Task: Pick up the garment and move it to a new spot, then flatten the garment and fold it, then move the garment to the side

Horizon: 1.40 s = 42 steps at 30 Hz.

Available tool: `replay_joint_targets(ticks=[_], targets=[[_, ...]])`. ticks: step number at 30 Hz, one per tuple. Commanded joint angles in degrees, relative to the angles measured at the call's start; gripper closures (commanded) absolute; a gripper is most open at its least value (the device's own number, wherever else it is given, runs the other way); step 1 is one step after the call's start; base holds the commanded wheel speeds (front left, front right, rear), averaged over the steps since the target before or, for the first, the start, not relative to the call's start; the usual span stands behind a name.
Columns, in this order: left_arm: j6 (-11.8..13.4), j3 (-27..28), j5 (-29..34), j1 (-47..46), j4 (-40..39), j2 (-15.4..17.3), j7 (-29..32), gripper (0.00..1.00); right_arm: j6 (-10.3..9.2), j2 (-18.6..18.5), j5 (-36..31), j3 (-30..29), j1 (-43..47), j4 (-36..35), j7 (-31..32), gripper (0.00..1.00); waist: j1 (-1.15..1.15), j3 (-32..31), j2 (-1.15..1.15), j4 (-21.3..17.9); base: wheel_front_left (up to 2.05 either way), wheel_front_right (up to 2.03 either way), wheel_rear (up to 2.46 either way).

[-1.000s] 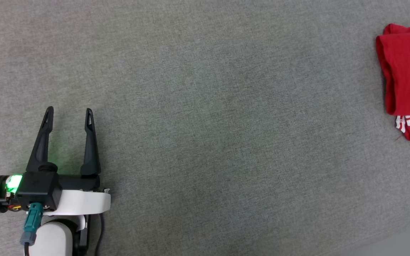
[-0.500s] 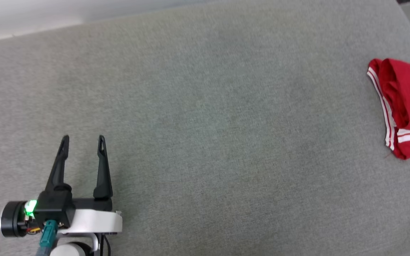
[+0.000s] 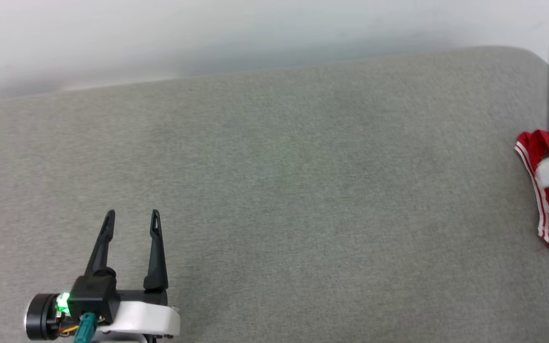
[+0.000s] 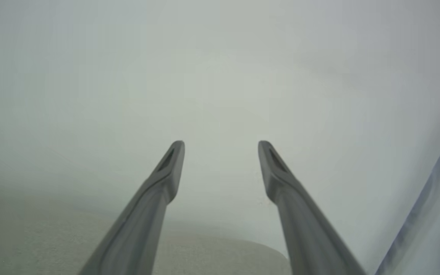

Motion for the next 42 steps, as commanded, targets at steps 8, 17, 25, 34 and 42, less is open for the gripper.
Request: replay_joint_targets(ticks=[8, 17, 25, 34, 42], targets=[[-0.28, -0.52, 0.22, 2.10, 1.14, -0.40, -0.13, 0.00, -0.04, 10.07, -1.18, -0.35, 15.95, -8.90, -0.09, 0.00, 0.00, -4.82, 0.00, 4.41, 0.00, 0.00, 0.00], [-0.18, -0.96, 0.36, 4.23, 2.48, -0.66, -0.13, 0.00, -0.04, 15.85, -1.29, -0.58, 28.82, -12.30, -0.10, 0.00, 0.00, -8.04, 0.00, 5.83, 0.00, 0.00, 0.00], [0.10, -1.08, -0.04, 6.00, 3.49, -0.82, -0.13, 0.00, -0.04, 18.00, -0.34, -1.23, 35.64, -13.41, -0.10, 0.00, 0.00, -10.18, 0.00, 6.49, 0.00, 0.00, 0.00], [-0.49, -0.94, -0.54, 7.26, 3.88, -0.92, -0.13, 0.00, -0.03, 18.70, 0.38, -1.84, 38.92, -14.77, -0.10, 0.00, 0.00, -11.39, 0.00, 7.36, 0.00, 0.00, 0.00], [-0.59, -1.02, -0.69, 7.30, 4.19, -0.92, 0.01, 1.00, 0.00, 18.53, 0.73, -2.33, 39.37, -14.83, 0.00, 1.00, 0.00, -11.76, 0.00, 7.63, 0.00, 0.00, 0.00]])
